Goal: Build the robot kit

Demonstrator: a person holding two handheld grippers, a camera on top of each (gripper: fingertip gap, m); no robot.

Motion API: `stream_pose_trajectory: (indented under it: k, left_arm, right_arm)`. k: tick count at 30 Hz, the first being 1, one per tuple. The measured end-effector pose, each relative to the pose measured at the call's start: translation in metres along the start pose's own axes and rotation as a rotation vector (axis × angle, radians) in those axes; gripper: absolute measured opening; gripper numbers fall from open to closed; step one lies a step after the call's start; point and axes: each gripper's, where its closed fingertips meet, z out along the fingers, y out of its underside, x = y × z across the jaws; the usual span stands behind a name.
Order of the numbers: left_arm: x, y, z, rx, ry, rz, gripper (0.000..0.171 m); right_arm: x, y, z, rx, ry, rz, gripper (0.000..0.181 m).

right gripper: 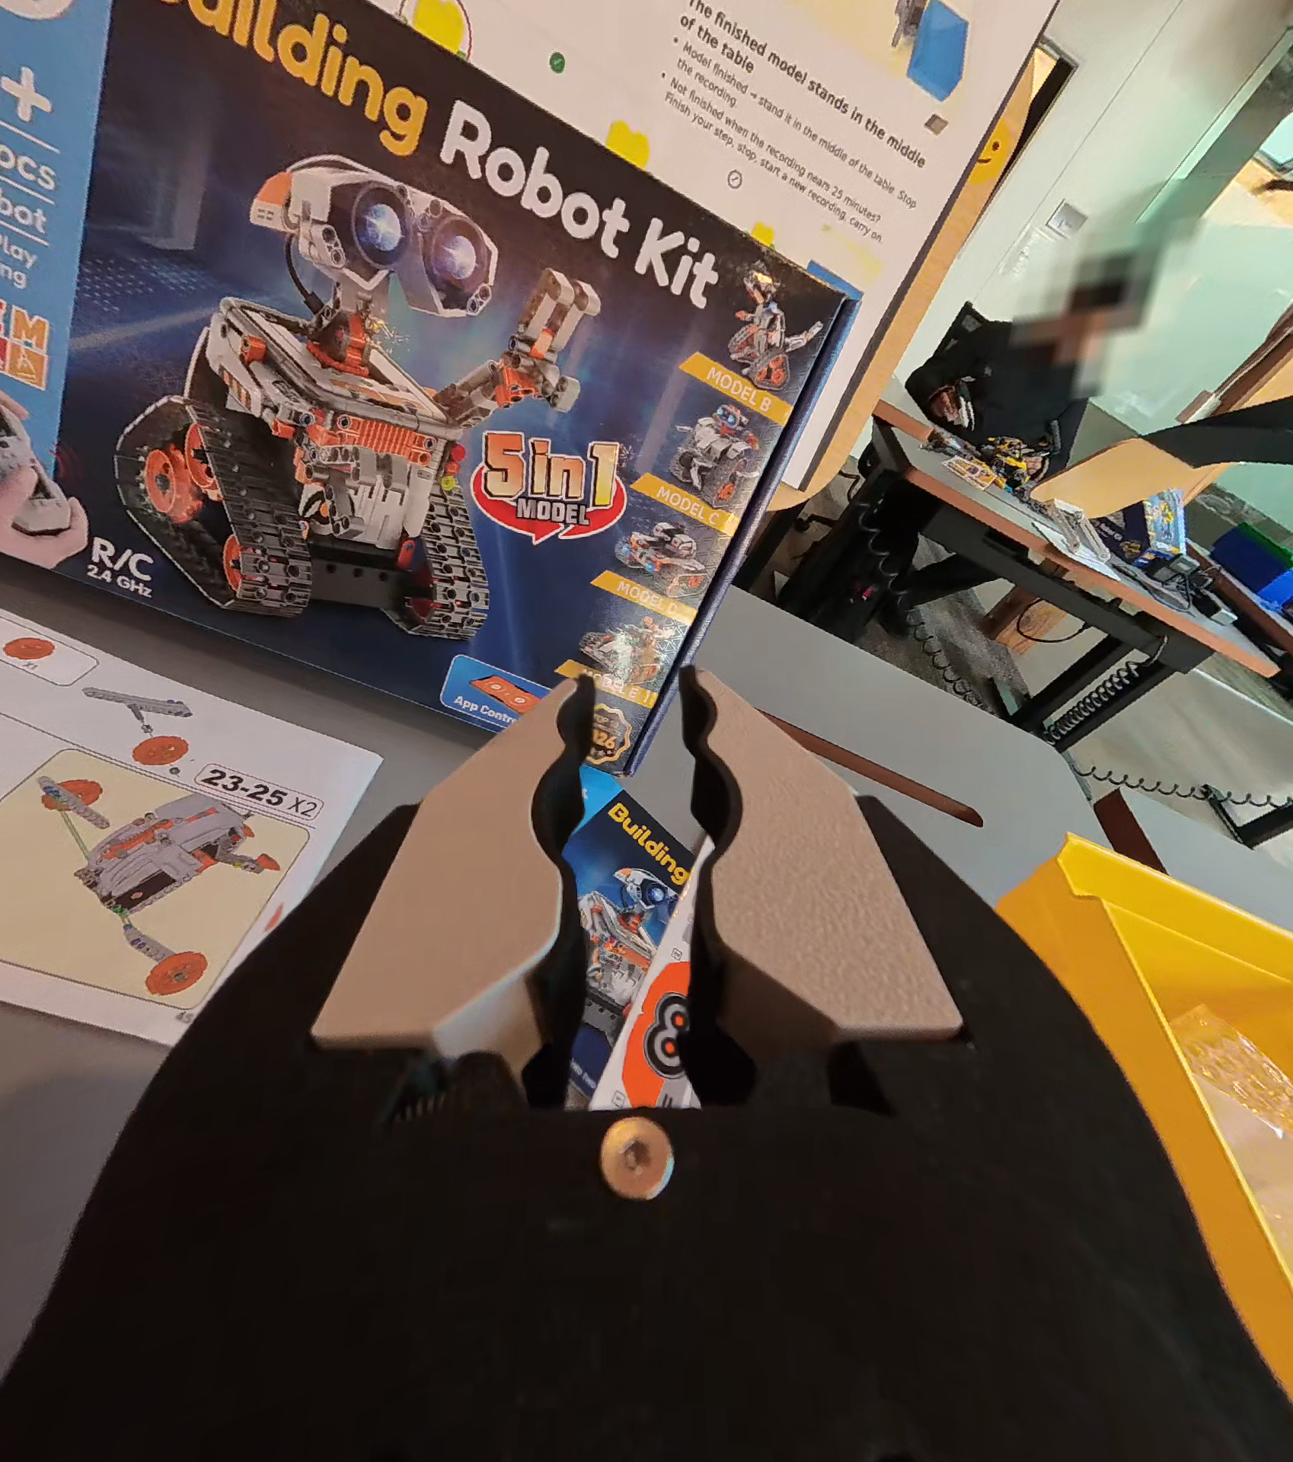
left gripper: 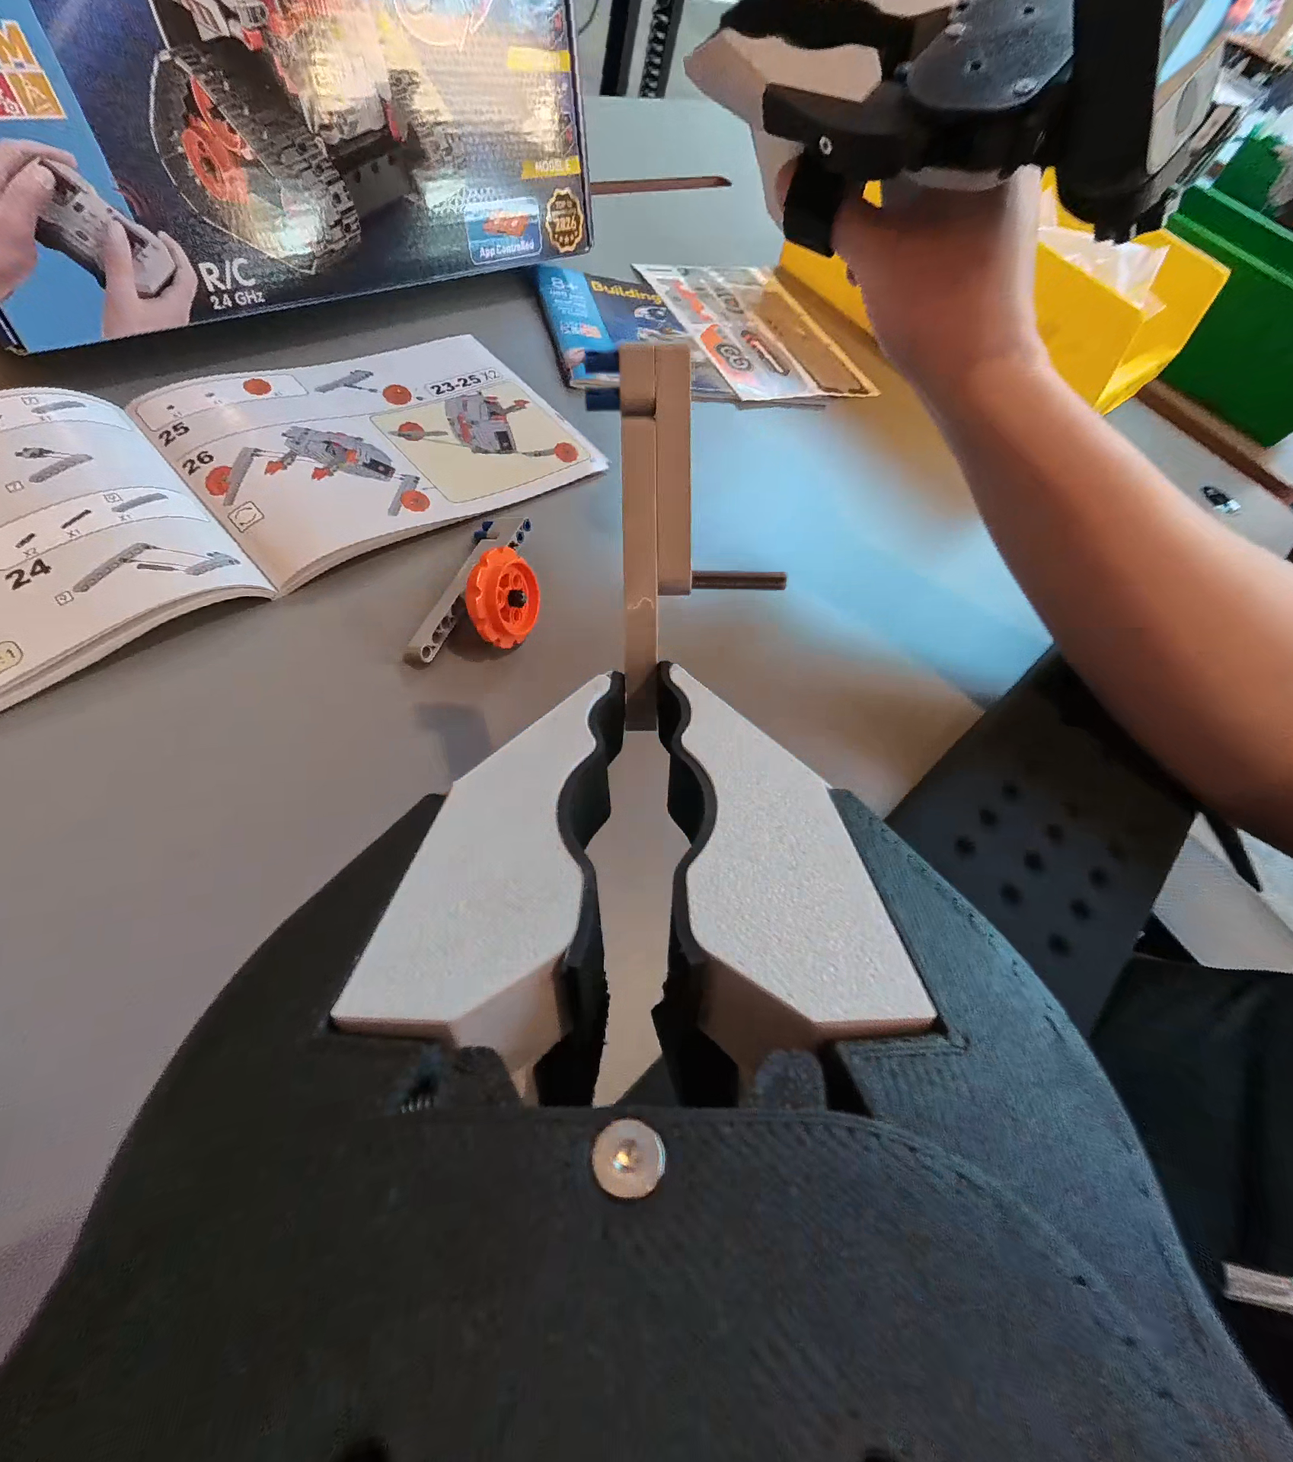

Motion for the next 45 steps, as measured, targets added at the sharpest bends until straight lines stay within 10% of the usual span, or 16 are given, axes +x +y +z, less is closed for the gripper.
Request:
stream_pose_trajectory:
  k: [8,16,22,30,42,45]
  left_arm:
    - [-0.018,-0.01,0.012,-0.019,-0.164,0.132,0.006]
    - [-0.053,-0.038,0.022,-0.024,-0.449,0.403,0.006]
    - [-0.065,-0.028,0.029,-0.039,-0.479,0.375,0.006]
    - [-0.102,-0.004,0.015,-0.138,-0.608,0.291,0.006]
    - [-0.098,0.005,0.022,-0.147,-0.571,0.252,0.006]
    - [-0.093,-0.005,0.02,-0.086,-0.547,0.243,0.006]
  right_arm:
    - [-0.029,-0.009,-0.004,0.031,-0.136,0.01,0.026]
    - [-0.163,-0.081,-0.093,0.118,-1.317,0.802,0.053]
    - [-0.179,-0.055,-0.065,0.122,-0.959,0.437,0.052]
    - [-0.115,-0.051,-0.041,0.154,-0.227,-0.16,0.047]
    - [-0.122,-0.044,-0.04,0.115,-0.272,-0.141,0.048]
    - [-0.151,-0.047,-0.05,0.131,-0.577,0.125,0.048]
